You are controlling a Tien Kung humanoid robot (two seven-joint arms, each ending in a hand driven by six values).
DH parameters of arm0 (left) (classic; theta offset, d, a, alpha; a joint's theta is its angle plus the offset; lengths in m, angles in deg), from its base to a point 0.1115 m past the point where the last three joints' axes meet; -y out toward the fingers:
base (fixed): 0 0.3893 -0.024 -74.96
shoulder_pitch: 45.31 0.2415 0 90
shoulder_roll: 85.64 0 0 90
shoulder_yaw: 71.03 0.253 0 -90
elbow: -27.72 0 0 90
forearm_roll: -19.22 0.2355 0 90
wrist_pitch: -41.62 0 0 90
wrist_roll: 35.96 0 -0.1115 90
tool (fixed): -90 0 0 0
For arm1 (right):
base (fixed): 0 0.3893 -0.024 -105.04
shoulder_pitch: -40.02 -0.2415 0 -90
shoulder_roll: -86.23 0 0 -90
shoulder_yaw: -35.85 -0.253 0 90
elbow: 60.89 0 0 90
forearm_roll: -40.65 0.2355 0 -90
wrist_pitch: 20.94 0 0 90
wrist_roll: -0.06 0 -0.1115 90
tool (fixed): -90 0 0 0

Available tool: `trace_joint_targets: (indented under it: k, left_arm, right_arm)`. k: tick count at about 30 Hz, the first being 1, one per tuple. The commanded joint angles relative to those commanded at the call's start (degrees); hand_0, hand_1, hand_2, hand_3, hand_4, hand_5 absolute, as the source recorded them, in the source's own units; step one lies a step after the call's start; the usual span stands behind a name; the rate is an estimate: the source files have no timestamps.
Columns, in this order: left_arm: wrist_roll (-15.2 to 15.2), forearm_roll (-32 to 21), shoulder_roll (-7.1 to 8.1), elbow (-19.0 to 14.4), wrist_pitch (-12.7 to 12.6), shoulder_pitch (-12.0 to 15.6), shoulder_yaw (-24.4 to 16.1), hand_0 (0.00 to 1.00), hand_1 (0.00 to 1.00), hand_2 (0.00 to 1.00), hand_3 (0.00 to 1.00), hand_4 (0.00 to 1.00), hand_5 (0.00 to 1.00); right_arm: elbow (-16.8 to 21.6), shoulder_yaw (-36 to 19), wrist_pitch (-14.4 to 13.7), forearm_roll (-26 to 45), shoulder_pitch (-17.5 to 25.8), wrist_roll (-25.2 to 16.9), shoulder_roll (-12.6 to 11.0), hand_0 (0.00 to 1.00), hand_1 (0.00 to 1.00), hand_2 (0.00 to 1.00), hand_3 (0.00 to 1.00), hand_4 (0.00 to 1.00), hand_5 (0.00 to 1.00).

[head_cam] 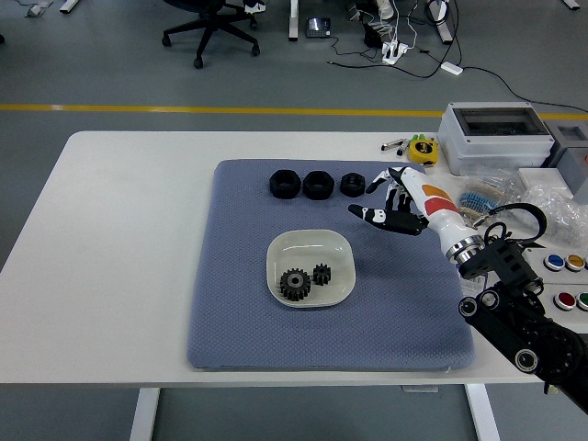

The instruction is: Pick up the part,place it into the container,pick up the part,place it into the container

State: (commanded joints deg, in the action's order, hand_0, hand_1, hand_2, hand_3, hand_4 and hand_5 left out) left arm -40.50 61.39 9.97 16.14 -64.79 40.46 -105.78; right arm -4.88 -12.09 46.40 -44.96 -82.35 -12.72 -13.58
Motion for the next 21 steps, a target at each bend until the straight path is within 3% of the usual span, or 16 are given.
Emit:
trace_joint_targets:
  k: [3,5,6,10,11,12,17,18,21]
  left_arm:
    - [-0.25,1.12,-0.07,0.05,0.05,0.13,-0.83,0.681,0.64,0.652,0.555,0.616,0.587]
    - [-0.41,1.85,-0.04,0.04,0.15,0.13,-1.09,0.681,0.64,0.652,0.555,0.616,0.587]
    - [-0.46,2.08,-0.01,0.04,0.19,0.13,-1.18,0.677,0.64,0.65,0.554,0.616,0.587]
    - [-0.53,2.76,0.04,0.07,0.21,0.11,-1.73,0.677,0.64,0.65,0.554,0.616,0.587]
    - [-0.54,2.81,0.05,0.08,0.21,0.12,-1.74,0.677,0.64,0.65,0.554,0.616,0.587]
    - [-0.58,2.98,0.04,0.09,0.21,0.14,-1.86,0.679,0.64,0.651,0.554,0.615,0.588]
    - [-0.71,3.79,-0.08,0.14,0.26,0.18,-2.4,0.679,0.64,0.651,0.554,0.615,0.588]
    - [-0.7,3.88,-0.09,0.15,0.26,0.18,-2.5,0.678,0.639,0.647,0.554,0.614,0.589]
    - [-0.77,4.79,-0.12,0.17,0.41,0.09,-3.24,0.678,0.639,0.647,0.554,0.614,0.589]
  right_arm:
    - [2.22,-3.0,1.06,7.08,2.57,0.76,0.58,0.278,0.331,0.443,0.542,0.998,0.638]
    - [4.11,-5.68,3.84,11.92,4.49,1.36,1.04,0.278,0.331,0.443,0.542,0.998,0.638]
    - [4.85,-6.74,5.05,14.15,5.25,1.43,1.16,0.396,0.57,0.654,0.676,0.998,0.695]
    - [7.25,-11.44,9.41,24.21,8.26,0.34,1.3,0.396,0.57,0.654,0.676,0.998,0.695]
    - [7.61,-12.11,9.89,26.44,8.68,0.19,1.26,0.396,0.57,0.654,0.676,0.998,0.695]
    - [8.17,-12.97,10.55,28.68,9.27,-0.06,1.17,0.46,0.625,0.695,0.704,0.998,0.727]
    - [10.11,-15.44,12.78,40.67,11.13,-1.09,0.77,0.46,0.625,0.695,0.704,0.998,0.727]
    - [10.3,-15.75,12.76,42.9,11.34,-1.41,0.73,0.703,0.739,0.763,0.759,0.998,0.761]
    - [10.52,-16.77,11.67,45.88,11.83,-3.24,0.65,0.703,0.739,0.763,0.759,0.998,0.761]
